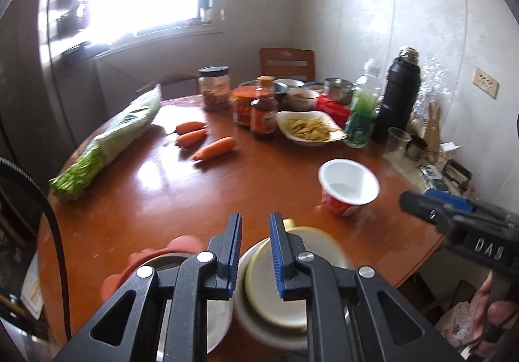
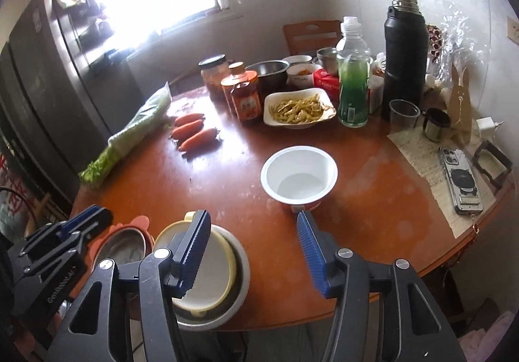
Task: Organize plates and bowls
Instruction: 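Move the right tool to the red-printed white bowl and grasp its rim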
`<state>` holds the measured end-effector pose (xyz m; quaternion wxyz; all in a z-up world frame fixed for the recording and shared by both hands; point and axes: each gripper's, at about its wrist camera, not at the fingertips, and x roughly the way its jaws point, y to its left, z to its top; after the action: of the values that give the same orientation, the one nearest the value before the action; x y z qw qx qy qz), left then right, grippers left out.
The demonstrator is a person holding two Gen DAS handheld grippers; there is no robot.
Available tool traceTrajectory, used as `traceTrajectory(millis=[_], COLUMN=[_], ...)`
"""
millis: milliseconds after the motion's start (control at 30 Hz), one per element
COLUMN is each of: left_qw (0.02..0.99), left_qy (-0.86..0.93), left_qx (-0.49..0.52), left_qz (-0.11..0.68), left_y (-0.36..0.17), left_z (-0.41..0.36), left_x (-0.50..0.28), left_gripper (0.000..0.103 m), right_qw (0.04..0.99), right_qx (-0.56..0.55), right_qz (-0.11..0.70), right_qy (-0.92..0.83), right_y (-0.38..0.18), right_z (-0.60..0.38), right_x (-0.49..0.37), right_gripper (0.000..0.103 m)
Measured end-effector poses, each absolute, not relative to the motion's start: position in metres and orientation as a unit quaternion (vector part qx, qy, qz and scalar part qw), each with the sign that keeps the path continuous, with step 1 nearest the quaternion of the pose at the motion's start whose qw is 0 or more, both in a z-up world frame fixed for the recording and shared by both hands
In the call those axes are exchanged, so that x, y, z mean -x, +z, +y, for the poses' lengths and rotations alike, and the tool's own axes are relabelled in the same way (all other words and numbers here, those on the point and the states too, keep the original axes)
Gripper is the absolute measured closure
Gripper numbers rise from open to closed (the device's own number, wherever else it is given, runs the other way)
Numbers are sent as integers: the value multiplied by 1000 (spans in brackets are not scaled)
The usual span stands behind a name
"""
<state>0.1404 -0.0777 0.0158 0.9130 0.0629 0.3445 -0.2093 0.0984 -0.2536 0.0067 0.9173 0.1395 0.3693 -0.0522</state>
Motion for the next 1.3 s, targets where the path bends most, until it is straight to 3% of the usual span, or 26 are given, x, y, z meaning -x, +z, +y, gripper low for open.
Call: traceTrajectory(millis=[467,1300], left_qw=[877,833], left_qy=[-259,-235], left_qx=[-134,-141], left_qz=[382,480], left_y=[-20,-72], left_z=[-194,-237], left_x=[-184,-262], left_gripper=[85,85], right_qw=[892,852], right_qx=[-200,-221], right_qz=[399,472], right_qy=[-75,-52], right_y=[-39,-98], right_z=[-315,-379], right_x=[-133,-219], right_gripper=[45,46])
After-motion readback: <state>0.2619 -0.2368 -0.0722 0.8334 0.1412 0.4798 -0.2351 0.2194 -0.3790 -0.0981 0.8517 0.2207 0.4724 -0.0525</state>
